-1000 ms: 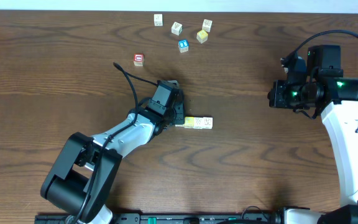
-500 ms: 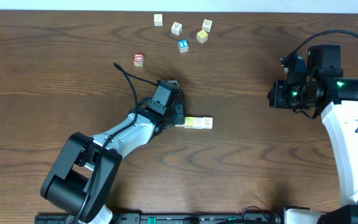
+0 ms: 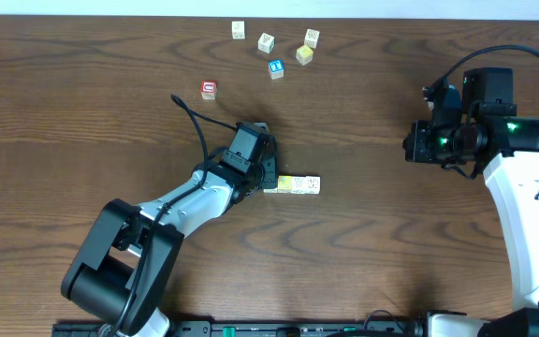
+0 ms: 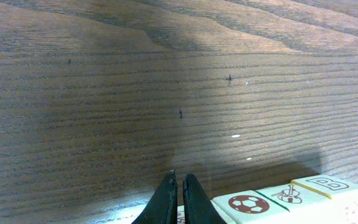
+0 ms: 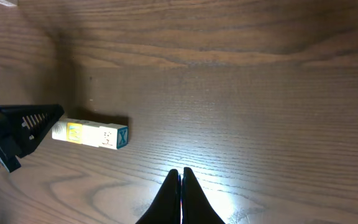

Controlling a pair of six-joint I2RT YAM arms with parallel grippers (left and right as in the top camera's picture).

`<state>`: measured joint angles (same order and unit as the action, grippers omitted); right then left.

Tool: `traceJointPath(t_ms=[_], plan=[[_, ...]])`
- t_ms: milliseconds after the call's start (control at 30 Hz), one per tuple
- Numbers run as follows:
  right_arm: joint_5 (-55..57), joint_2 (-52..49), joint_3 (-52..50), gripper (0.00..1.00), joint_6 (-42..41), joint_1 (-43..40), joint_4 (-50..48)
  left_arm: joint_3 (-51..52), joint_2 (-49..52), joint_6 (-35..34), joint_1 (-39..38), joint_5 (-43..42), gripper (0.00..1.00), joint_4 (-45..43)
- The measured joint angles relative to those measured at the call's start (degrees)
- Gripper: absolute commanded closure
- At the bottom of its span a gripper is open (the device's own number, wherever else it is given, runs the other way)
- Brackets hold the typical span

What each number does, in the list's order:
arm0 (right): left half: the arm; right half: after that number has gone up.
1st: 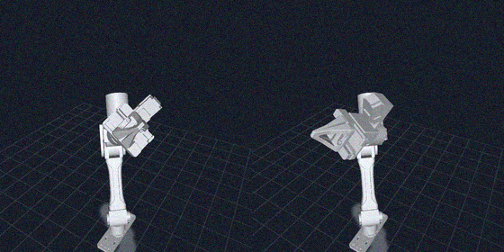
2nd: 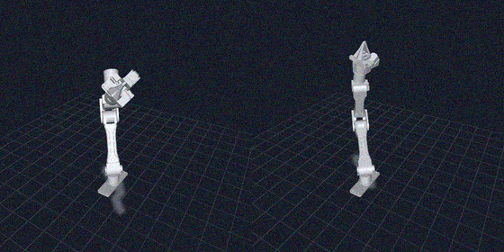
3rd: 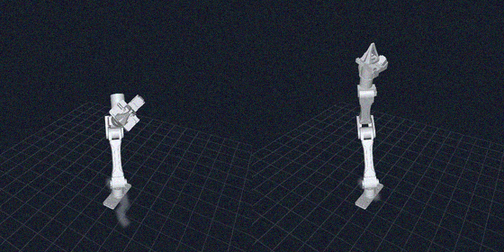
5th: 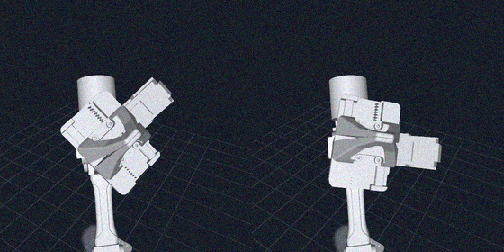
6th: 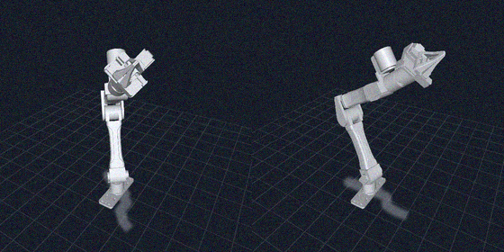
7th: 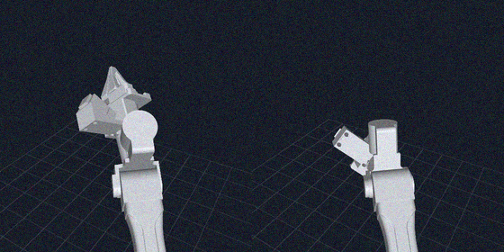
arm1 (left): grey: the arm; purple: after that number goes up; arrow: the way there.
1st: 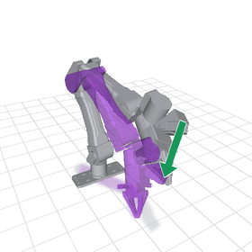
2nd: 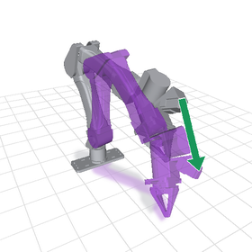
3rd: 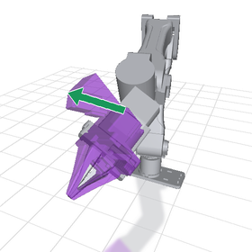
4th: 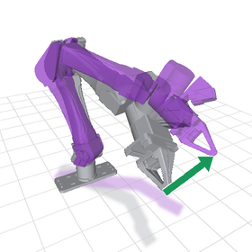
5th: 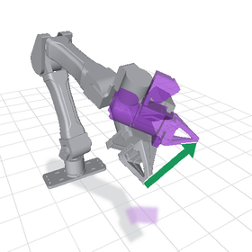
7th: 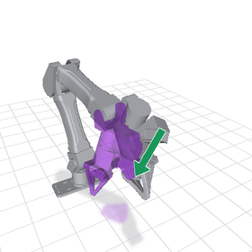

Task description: Lift 4 blocks

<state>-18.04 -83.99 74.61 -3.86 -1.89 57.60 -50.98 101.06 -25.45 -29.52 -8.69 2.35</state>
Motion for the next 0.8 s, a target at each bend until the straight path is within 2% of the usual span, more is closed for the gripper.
traceJointPath(t_ms=[533, 800], plan=[[0.0, 0.0, 0.0, 0.99, 0.0, 0.0, 0.0, -0.02, 0.0, 0.0, 0.28, 2.08, 0.93, -2.73], [-0.04, 0.0, 0.0, 0.99, 0.0, 0.0, -0.9, -1.46, -1.25, 1.25, 5.29, 2.95, 0.93, 0.28]])
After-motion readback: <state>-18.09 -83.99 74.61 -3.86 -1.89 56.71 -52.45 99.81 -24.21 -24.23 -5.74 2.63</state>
